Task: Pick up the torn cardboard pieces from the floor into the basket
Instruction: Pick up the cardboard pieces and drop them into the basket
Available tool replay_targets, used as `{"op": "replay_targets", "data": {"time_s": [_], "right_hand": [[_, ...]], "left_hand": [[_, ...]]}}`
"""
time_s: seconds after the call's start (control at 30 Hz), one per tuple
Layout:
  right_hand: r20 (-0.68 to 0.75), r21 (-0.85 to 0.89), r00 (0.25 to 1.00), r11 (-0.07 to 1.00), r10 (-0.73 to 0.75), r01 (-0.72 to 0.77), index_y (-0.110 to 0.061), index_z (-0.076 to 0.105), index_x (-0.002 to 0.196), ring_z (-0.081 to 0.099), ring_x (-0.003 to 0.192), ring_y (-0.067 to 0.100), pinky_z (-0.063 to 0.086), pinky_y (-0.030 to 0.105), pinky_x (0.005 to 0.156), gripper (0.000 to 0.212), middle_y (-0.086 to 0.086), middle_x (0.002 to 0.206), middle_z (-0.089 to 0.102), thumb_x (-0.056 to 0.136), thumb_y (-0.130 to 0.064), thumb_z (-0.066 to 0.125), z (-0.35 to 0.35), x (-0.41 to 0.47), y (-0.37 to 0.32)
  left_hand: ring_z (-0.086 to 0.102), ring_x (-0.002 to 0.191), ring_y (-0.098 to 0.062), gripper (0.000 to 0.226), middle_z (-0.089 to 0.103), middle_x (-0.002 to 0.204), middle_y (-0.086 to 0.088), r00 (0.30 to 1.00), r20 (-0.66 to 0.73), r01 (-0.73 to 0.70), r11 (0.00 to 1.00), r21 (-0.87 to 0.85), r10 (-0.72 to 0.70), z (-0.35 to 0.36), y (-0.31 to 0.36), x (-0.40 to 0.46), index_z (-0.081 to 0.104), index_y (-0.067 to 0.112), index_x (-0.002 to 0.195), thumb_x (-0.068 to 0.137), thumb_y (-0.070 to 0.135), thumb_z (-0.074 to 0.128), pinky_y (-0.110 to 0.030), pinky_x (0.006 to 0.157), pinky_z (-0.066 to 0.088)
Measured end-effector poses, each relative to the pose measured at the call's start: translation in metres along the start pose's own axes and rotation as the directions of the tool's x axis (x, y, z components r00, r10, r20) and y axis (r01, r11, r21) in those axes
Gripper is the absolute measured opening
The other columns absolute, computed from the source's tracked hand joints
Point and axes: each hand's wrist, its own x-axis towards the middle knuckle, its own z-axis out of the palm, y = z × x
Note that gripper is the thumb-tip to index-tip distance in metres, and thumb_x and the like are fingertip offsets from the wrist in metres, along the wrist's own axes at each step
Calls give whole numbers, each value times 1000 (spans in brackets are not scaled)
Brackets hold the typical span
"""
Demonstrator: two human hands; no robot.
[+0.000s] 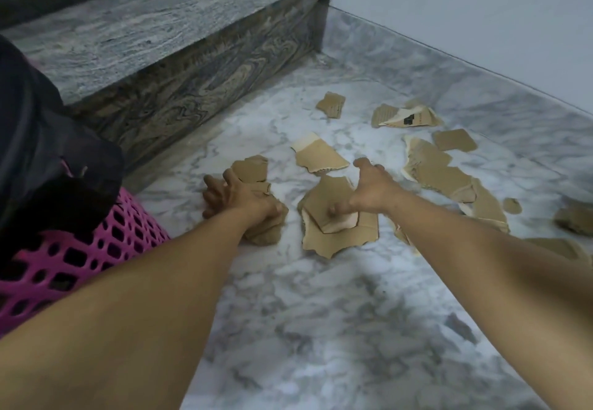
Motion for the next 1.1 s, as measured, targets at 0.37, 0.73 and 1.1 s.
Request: {"op": "replay_targets", "data": {"time_s": [0.37, 0.73, 1.1], "right_hand": [[179, -323, 983, 941, -46, 103, -18, 24, 143, 51, 116, 30, 51, 38, 87, 121, 8, 130, 42, 47, -37, 96, 10, -9, -23], [105, 0, 994, 1000, -18, 18, -4, 42, 141, 58, 105, 26, 57, 39, 88, 88, 10, 130, 54, 65, -15, 87, -6, 4, -33], [-66, -57, 998, 998, -20, 16, -12, 59, 98, 62, 87, 23, 55, 32, 74, 53, 2, 97, 63, 55, -23, 88, -22, 50, -59]], "left_hand": [[30, 132, -37, 122, 18, 143, -13, 998, 41, 59, 994, -95, -55, -3, -5, 1, 17, 14, 144, 51, 37, 93, -42, 106, 35], [59, 102, -34, 94, 60, 114, -12, 970, -188, -171, 983, -70, 155, -4, 17, 8, 25, 23, 136, 64, 19, 86, -38, 76, 48], [34, 125, -31, 59, 43, 131, -7, 940, -183, -237, 936, 261, 289, 0, 37, 44, 48, 17, 123, 74, 24, 79, -43, 92, 40]]}}
